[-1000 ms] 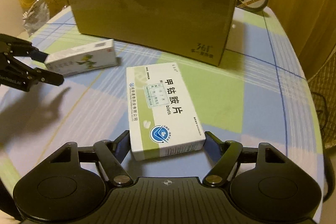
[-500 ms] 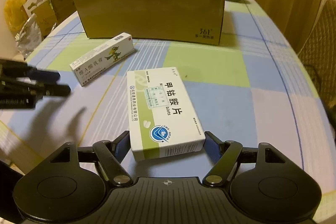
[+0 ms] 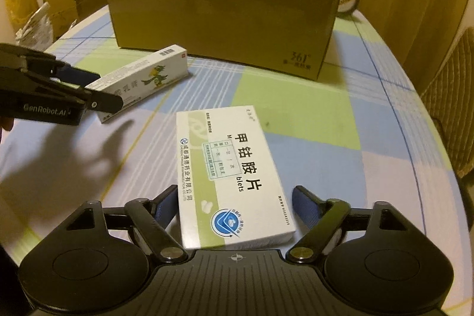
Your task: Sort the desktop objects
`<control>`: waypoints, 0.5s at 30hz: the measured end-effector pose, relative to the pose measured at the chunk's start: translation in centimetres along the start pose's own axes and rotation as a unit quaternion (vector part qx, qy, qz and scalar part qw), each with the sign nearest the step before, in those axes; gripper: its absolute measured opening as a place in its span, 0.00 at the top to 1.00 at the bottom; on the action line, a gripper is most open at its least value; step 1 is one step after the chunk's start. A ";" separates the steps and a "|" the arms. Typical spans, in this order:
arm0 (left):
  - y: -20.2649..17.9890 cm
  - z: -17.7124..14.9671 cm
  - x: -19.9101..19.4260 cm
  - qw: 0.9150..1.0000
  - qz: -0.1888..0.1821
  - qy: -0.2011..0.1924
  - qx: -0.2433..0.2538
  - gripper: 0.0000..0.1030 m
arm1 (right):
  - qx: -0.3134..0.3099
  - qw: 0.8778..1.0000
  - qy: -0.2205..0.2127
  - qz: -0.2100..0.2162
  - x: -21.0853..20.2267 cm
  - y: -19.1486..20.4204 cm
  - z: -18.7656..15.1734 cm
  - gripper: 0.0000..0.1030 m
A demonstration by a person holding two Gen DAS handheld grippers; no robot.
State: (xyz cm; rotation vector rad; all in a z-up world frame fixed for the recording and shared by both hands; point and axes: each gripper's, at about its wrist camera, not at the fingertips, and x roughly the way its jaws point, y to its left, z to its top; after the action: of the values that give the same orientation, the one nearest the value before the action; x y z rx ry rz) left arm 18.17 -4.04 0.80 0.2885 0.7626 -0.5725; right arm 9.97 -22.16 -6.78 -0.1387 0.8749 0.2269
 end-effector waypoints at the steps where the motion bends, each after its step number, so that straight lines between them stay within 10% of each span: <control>1: 0.0 0.1 0.2 1.000 -0.002 0.001 -0.001 0.54 | 0.006 1.000 0.000 -0.001 0.0 -0.1 0.1 0.30; 4: -0.2 0.1 0.6 1.000 -0.002 0.019 -0.003 0.79 | 0.024 1.000 0.001 -0.004 -0.1 -0.6 0.4 0.32; 15: -3.0 -2.1 -5.2 0.998 -0.029 0.028 -0.055 0.80 | 0.132 0.990 0.004 0.048 -2.2 -2.2 0.3 0.32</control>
State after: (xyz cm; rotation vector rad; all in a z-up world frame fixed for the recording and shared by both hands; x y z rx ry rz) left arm 12.22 -3.53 2.92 0.1817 0.8553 -0.5765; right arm 9.40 -24.54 -4.80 0.1501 0.9129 0.1975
